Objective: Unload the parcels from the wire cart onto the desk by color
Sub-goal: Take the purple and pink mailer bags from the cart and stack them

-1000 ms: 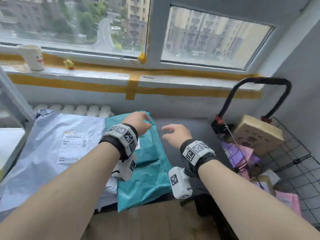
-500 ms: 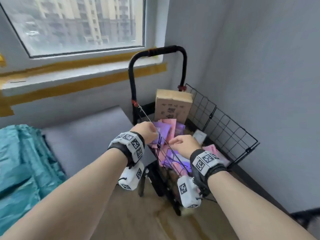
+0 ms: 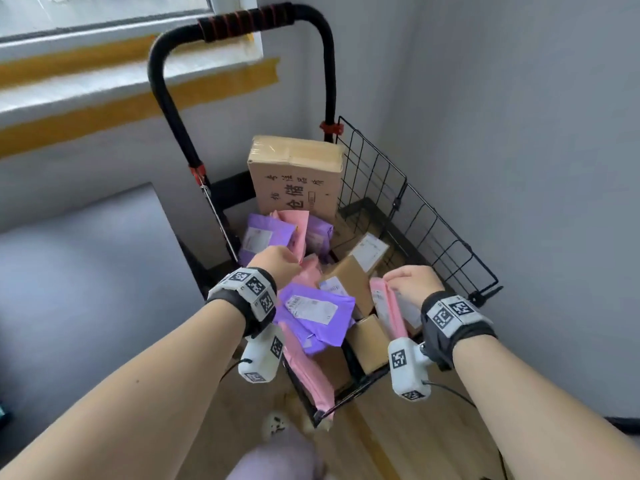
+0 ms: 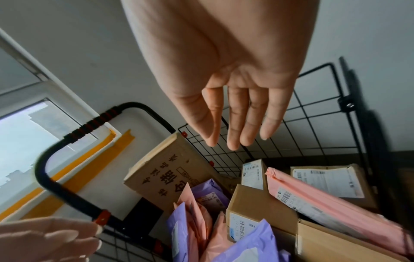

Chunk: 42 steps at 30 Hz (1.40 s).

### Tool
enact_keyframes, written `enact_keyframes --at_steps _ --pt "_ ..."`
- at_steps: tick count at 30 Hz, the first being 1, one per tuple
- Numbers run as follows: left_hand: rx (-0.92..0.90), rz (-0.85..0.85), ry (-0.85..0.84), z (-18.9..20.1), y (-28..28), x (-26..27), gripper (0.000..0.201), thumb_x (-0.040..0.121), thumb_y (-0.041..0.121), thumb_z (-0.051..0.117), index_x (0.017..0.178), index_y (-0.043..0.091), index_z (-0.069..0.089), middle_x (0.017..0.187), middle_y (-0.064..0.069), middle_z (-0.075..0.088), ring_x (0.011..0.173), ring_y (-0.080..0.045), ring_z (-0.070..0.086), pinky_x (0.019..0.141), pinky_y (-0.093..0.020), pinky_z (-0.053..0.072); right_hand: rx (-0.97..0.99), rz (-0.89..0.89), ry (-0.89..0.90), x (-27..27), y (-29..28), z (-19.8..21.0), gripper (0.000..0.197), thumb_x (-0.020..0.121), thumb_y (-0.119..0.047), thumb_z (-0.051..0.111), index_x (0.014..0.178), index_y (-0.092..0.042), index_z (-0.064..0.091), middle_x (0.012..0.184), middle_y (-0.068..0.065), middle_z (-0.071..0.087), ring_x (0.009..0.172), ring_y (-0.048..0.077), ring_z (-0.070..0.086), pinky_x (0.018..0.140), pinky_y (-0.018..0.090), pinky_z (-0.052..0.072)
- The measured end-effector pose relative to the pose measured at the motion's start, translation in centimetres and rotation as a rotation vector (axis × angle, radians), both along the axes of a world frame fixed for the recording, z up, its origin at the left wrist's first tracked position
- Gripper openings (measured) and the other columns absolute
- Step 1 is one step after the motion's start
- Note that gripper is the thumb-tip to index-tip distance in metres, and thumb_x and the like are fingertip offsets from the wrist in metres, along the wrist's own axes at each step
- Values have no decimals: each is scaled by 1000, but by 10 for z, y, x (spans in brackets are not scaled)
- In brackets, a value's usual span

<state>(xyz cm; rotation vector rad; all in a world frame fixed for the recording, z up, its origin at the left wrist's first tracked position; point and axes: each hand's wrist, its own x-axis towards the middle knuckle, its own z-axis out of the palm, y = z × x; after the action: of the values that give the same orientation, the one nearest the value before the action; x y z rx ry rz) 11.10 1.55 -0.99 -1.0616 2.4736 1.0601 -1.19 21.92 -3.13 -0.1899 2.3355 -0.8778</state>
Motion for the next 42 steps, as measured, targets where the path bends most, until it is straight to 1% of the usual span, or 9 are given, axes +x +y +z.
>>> enact_keyframes --at_steps 8,12,15,19,24,29,34,37,42 --pt "136 228 -76 -93 -33 -59 5 82 18 57 76 18 57 81 -7 53 77 -22 45 75 -26 40 13 33 -209 -60 -49 -83 19 84 -1 59 80 -14 72 67 -8 62 67 10 57 63 16 46" --pt "175 339 -220 -141 -31 -62 30 80 14 56 53 12 42 71 -14 47 71 -26 43 66 -27 35 112 83 -314 -79 -56 -133 41 81 -3 62 47 -24 68 66 -4 66 74 20 59 73 26 48" --pt "239 477 -307 -161 -26 -58 24 82 15 58 60 7 52 78 -23 53 73 -33 51 68 -31 41 147 180 -428 -83 -70 -145 19 85 -4 57 80 -14 73 87 9 64 76 19 56 74 30 49" --pt "298 591 -369 -181 -17 -49 30 79 28 62 59 12 48 80 -17 53 75 -29 47 68 -29 37 186 293 -513 -77 -88 -152 36 89 -2 52 123 -9 56 95 11 57 68 23 54 70 33 48" --pt "292 693 -367 -198 -20 -44 16 85 18 60 86 3 63 90 -20 64 86 -32 62 68 -28 39 326 413 -535 -90 -106 -169 30 90 -6 50 119 -4 58 93 11 63 59 20 59 60 29 53" --pt "339 773 -376 -212 -3 -45 49 71 25 73 112 4 56 106 -15 65 97 -32 63 82 -33 49 393 430 -655 -85 -107 -178 29 93 -9 50 120 3 51 109 23 61 72 30 68 68 38 58" --pt "435 787 -286 -205 1 -64 32 75 9 72 105 1 63 94 -10 64 86 -23 61 67 -25 47 310 417 -741 -64 -101 -189 15 91 -16 57 104 -11 52 76 3 50 51 16 64 45 25 53" --pt "538 764 -255 -189 -3 -73 30 69 2 70 99 1 67 89 -13 64 77 -24 59 54 -26 46 237 414 -701 -69 -102 -186 36 89 -19 63 121 -16 48 88 1 57 48 12 61 40 21 48" --pt "608 799 -100 -179 -19 -74 71 25 12 60 93 -7 65 106 -27 67 94 -40 66 80 -52 52 -4 421 -624 -87 -114 -158 65 81 -17 73 135 -23 38 95 -8 58 61 12 63 47 23 47"
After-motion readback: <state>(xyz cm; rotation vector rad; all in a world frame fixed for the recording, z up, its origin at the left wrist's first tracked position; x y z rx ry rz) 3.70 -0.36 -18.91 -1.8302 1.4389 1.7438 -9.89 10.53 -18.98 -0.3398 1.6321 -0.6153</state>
